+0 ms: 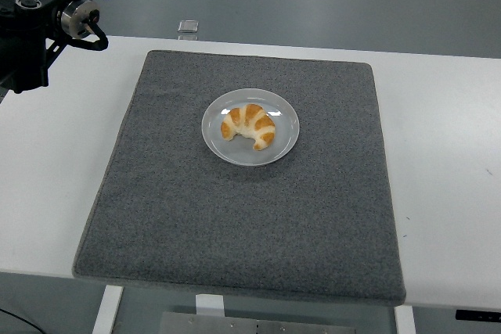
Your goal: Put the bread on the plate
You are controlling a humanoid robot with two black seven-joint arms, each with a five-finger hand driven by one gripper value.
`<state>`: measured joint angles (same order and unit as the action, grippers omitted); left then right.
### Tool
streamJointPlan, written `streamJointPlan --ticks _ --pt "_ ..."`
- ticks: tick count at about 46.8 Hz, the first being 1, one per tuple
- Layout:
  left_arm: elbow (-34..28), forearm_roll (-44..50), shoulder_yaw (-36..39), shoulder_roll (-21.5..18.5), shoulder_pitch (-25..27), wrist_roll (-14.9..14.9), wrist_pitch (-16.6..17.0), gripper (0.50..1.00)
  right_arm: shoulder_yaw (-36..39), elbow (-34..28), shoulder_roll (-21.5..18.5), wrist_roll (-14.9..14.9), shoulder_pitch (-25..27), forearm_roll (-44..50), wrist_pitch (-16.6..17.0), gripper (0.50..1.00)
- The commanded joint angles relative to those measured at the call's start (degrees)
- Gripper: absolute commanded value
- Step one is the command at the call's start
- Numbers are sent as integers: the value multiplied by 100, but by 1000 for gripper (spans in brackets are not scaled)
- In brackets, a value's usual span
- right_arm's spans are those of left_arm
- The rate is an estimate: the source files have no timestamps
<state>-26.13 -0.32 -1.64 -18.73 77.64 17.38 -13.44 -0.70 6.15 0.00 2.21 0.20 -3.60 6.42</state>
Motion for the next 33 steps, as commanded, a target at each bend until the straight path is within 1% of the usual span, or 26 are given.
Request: streamJointPlan --ticks 1,4,9,13,18,21,24,29,33 --pt "47 655 -55 -34 -161 -77 8 1000 0 0 0 -1 -2 0 0 952" --pt "47 1085 -265 -60 -336 -86 0 1000 0 0 0 -1 -2 0 0 952" --pt "47 1666 -1064 -113 -749 -86 -18 1000 0 0 0 -1 -2 0 0 952" --pt "47 1728 -1794 -139 -1110 -86 -44 1000 0 0 0 8 -2 0 9 952" --pt "12 1719 -2761 -104 -1584 -77 -202 1000 0 0 0 -1 -2 0 0 952" --pt "3 1711 -3218 -78 -1848 -77 -282 1000 0 0 0 -1 -2 0 9 952" --pt "-15 1711 -3465 -34 -2050 -68 -334 1000 0 0 0 -1 -2 0 0 952" --pt "47 1728 -3518 89 -2226 -50 -334 1000 0 0 0 8 -2 0 0 952" --pt "56 1728 -3518 168 -2367 -42 -273 1000 0 0 0 -1 -2 0 0 952"
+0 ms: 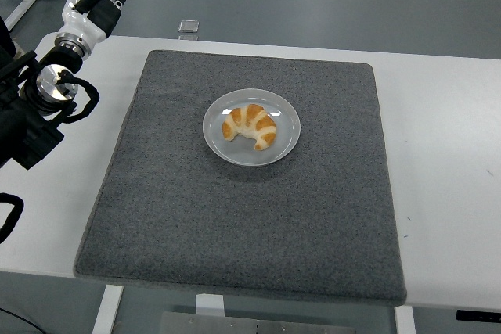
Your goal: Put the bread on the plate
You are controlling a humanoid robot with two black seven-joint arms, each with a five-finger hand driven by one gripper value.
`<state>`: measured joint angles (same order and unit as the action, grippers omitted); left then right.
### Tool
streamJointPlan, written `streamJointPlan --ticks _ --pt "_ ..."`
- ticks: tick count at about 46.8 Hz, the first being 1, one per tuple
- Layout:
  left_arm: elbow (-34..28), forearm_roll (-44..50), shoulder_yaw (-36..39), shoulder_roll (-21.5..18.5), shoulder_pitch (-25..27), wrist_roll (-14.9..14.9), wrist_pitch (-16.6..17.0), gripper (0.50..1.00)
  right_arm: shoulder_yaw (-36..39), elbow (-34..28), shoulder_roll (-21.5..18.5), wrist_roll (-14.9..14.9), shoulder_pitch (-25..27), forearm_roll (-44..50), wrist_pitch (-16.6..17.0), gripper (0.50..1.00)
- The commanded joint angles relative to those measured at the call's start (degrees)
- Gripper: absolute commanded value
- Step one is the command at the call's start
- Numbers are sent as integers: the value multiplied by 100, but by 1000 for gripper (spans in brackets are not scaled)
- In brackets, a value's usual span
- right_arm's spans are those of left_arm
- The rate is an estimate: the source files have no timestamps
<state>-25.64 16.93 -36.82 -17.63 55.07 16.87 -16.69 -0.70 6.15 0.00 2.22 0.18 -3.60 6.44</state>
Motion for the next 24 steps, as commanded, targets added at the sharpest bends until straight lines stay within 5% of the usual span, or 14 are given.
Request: streamJointPlan --ticks 1,24 --pt "7 -5 -1 66 -137 9 78 1000 0 0 0 6 9 0 -2 952" --pt "156 -14 -1 392 -357 80 70 1000 9 0 0 -3 9 -26 -2 954"
